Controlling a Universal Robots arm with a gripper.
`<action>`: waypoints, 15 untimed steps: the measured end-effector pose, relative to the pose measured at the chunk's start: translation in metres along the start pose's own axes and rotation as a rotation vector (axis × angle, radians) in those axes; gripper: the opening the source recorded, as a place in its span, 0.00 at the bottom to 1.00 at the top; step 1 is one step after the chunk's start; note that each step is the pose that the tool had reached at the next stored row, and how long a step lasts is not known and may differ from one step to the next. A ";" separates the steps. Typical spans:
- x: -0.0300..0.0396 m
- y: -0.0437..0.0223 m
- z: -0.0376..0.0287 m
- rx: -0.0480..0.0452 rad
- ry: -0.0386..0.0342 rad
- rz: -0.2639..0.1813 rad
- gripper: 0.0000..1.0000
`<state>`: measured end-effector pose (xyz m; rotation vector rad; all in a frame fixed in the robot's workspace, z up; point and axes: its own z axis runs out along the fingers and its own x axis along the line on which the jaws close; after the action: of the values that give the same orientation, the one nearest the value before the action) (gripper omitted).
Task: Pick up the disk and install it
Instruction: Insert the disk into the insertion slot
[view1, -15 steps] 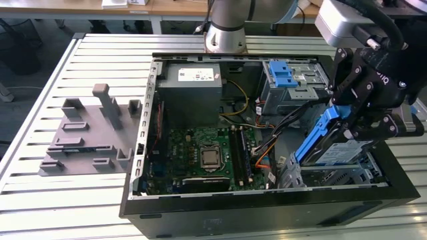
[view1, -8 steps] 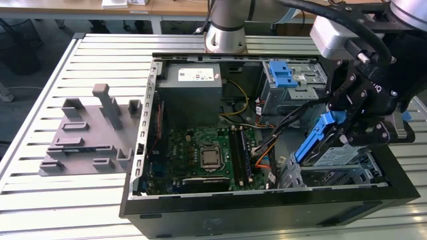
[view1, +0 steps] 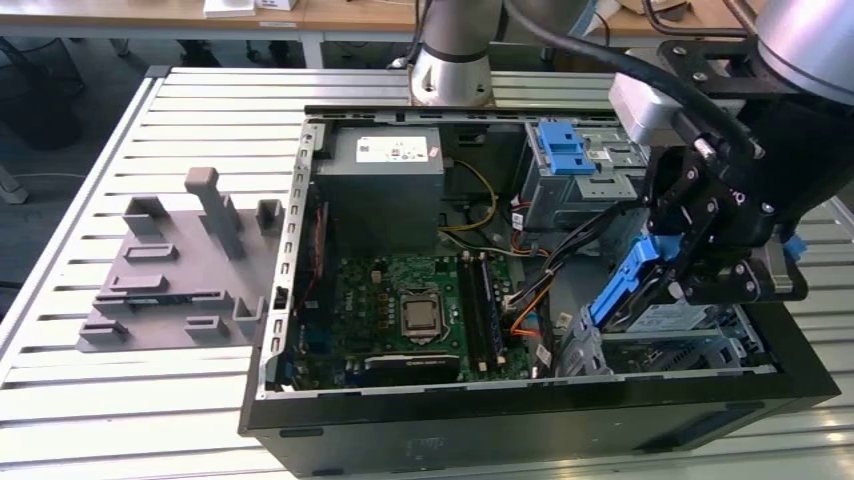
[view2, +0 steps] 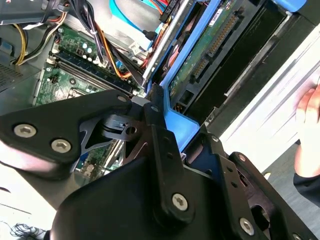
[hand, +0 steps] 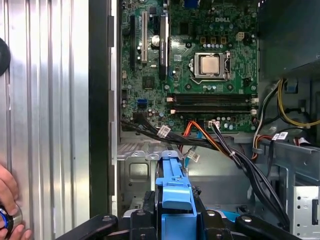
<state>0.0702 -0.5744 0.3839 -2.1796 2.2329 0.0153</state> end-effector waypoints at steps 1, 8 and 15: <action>0.0000 0.0000 0.0018 0.0000 0.0000 0.000 0.37; 0.0005 0.0001 0.0146 0.0000 0.0000 0.000 0.37; 0.0008 0.0002 0.0246 0.0000 0.0001 0.000 0.37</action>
<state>0.0702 -0.5746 0.3593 -2.1796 2.2330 0.0152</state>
